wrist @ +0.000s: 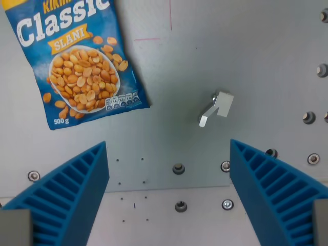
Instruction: Rotate around base negative y
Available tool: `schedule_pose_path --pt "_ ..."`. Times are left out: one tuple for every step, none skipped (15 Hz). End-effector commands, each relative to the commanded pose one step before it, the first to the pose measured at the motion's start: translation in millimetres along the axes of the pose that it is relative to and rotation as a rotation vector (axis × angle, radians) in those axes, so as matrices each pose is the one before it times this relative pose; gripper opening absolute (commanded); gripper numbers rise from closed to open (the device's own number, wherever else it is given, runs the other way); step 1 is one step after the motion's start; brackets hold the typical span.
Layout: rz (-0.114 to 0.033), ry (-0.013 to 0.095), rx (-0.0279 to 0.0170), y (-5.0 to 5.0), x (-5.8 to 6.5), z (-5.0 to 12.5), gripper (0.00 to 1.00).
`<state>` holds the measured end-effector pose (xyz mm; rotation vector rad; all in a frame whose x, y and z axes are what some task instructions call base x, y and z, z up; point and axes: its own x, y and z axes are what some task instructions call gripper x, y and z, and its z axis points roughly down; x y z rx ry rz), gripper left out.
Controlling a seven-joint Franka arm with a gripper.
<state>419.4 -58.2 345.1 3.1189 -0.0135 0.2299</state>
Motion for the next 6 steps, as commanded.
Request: schedule_pose_path --pt "0.0040 0.3043 0.01363 0.02 -15.69 -1.92 1.00" --pt "0.0002 0.0133 0.00010 0.00 0.00 0.00 1.00" --pt "0.0002 0.0133 0.00010 0.00 0.00 0.00 1.00" --pt "0.0002 0.0133 0.00010 0.00 0.00 0.00 1.00" --pt "0.0002 0.0133 0.00009 0.00 0.00 0.00 1.00" --pt "0.0003 0.0133 0.00009 0.00 0.00 0.00 1.00"
